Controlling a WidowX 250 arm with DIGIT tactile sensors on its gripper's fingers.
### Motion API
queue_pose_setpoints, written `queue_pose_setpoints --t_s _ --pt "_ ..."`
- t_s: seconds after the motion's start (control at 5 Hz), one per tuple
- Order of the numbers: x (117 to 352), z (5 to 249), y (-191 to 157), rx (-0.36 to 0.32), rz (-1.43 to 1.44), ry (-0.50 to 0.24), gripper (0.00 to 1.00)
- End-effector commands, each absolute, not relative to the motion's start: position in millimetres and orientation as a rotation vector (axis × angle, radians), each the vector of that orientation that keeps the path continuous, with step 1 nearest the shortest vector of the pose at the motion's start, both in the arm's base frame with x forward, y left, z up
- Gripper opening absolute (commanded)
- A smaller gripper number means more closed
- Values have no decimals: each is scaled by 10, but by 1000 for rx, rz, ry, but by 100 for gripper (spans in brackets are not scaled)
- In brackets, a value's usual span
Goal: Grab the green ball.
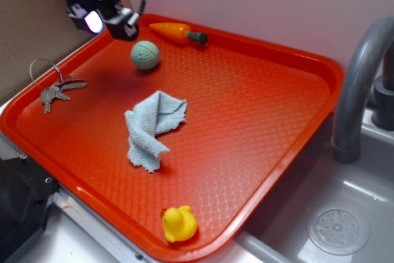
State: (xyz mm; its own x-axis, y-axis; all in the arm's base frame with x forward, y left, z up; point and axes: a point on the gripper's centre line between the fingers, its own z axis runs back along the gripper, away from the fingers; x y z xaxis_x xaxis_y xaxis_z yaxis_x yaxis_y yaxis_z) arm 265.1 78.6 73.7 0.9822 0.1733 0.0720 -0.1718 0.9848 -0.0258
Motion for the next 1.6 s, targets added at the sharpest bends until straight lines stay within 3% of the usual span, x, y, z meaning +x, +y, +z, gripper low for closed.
queue_pose_setpoints --t_s 0.0,0.2,0.4,0.6,0.8,1.0,1.2,1.4 --pt "2920 468 581 22 74 -85 100" --pt "2898 301 482 14 48 -32 100" --pt "2824 197 385 -86 3 43 100" --pt "2815 174 339 -85 8 47 100" --pt "2850 161 386 -79 41 35 0" --pt "2861 249 417 -54 39 12 0" --pt "2745 750 499 -9 76 -19 0" --pt "2391 1247 449 -68 96 -3 0"
